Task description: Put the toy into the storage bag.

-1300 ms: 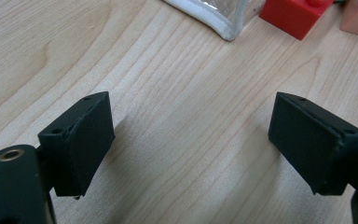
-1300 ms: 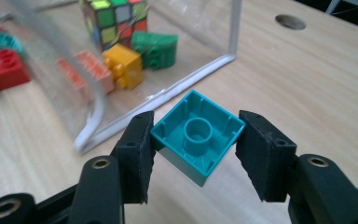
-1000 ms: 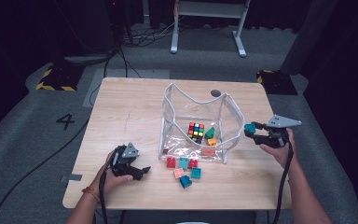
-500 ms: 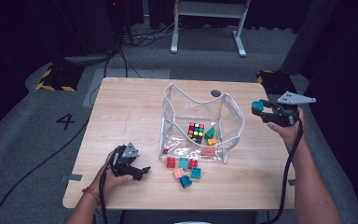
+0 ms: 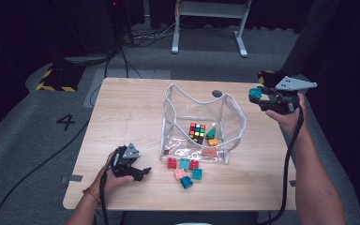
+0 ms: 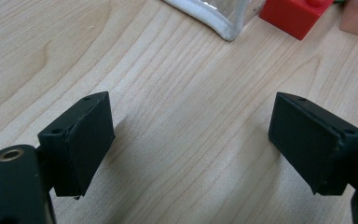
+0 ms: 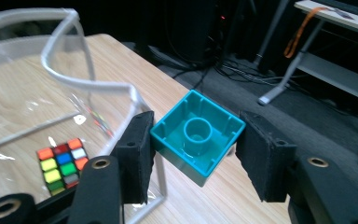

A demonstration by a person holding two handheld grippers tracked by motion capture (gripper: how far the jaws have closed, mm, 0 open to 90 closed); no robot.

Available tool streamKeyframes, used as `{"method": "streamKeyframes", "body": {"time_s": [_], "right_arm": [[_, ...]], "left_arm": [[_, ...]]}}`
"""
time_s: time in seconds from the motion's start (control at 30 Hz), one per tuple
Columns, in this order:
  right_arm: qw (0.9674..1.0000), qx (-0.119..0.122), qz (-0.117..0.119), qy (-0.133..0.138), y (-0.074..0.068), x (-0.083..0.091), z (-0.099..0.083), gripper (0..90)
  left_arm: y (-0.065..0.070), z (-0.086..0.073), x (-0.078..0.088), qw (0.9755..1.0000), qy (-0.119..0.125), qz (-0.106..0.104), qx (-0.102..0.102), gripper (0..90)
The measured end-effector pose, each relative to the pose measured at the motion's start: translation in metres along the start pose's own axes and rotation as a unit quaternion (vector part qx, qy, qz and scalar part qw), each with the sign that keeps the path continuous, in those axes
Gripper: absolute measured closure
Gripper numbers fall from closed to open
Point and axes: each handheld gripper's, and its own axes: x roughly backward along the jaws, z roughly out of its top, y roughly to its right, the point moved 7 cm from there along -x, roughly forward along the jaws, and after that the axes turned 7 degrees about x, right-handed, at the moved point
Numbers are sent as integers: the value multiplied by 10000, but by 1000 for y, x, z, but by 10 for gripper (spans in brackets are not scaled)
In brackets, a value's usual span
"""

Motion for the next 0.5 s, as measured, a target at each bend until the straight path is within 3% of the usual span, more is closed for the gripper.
{"method": "streamKeyframes", "body": {"time_s": [0.2, 0.5], "right_arm": [[9995, 27, 270, 139, -13, -3, 18, 481], [9972, 323, 649, 166, -41, -16, 36, 482]], "left_arm": [[0, 0, 0, 10000, 14, -7, -4, 143], [0, 0, 0, 10000, 9, -9, 0, 143]]}}
